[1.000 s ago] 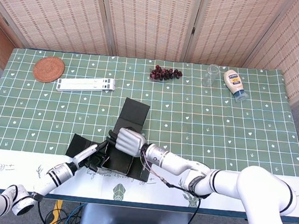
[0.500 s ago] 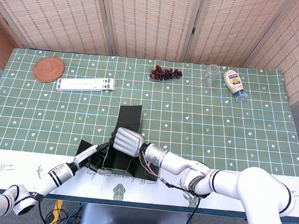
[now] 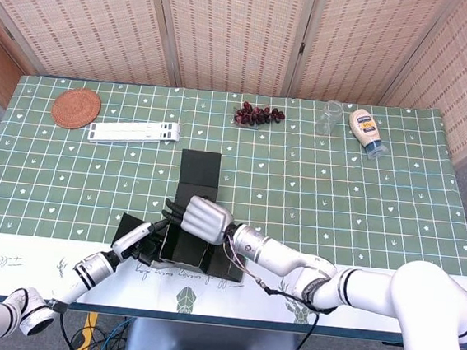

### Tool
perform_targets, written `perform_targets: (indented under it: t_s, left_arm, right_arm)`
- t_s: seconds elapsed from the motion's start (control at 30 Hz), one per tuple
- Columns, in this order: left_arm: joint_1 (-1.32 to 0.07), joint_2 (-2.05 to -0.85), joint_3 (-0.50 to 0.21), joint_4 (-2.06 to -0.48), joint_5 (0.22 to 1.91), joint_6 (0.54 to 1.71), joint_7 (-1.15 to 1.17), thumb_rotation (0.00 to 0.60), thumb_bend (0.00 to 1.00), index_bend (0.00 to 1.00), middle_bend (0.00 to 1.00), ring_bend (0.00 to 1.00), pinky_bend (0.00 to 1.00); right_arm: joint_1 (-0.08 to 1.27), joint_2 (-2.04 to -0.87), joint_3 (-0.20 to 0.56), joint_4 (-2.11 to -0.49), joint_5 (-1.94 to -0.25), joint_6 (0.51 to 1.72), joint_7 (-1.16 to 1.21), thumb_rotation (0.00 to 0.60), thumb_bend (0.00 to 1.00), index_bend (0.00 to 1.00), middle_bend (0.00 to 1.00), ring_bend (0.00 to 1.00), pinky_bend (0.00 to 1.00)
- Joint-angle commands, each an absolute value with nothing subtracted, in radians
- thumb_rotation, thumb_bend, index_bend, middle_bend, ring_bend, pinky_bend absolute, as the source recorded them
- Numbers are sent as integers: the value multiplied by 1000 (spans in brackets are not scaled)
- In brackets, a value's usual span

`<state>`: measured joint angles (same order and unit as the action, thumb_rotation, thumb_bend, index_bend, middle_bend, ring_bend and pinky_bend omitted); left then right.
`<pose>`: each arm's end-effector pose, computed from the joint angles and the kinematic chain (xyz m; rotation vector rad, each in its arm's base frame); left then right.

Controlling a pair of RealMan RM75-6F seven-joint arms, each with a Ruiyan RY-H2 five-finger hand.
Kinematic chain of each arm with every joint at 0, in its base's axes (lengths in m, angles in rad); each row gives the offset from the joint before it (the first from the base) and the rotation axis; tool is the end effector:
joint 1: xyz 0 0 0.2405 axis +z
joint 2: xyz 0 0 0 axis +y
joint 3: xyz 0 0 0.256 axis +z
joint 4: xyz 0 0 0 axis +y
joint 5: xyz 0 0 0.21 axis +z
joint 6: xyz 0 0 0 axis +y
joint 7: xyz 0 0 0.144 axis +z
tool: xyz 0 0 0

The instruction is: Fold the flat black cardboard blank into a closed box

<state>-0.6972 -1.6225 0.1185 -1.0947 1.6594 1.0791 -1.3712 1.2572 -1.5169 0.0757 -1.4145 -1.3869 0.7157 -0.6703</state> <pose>-0.2139 0.3040 -0.0438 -1.5946 -2.2015 -1.4339 0.0061 -0.3579 -0.0459 2.4061 0.2935 0.7562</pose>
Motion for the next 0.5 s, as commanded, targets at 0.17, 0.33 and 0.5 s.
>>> perform_targets:
  t_s: [0.17,0.33,0.5]
  left_arm:
    - [-697,-1583,119,-1130,1660,1091,-1354,600,199,183,127,650,832]
    - [-695,-1554,122,-1153,1662,1100,-1359,600,199,188,126,651,832]
    - [-698,-1531,124,-1173,1665,1104,-1391,600,199,210,127,652,832]
  right_arm:
    - [1190,-1435,76,-1517,-1350,755,-620,600,226,0,12,693,1000]
    - [1134,-1381,68,-1563,-1379,806,-516,600,226,0,12,693,1000]
    - [1064,-1350,54,-1587,-1432,887,-381,600,226,0,12,692,1000]
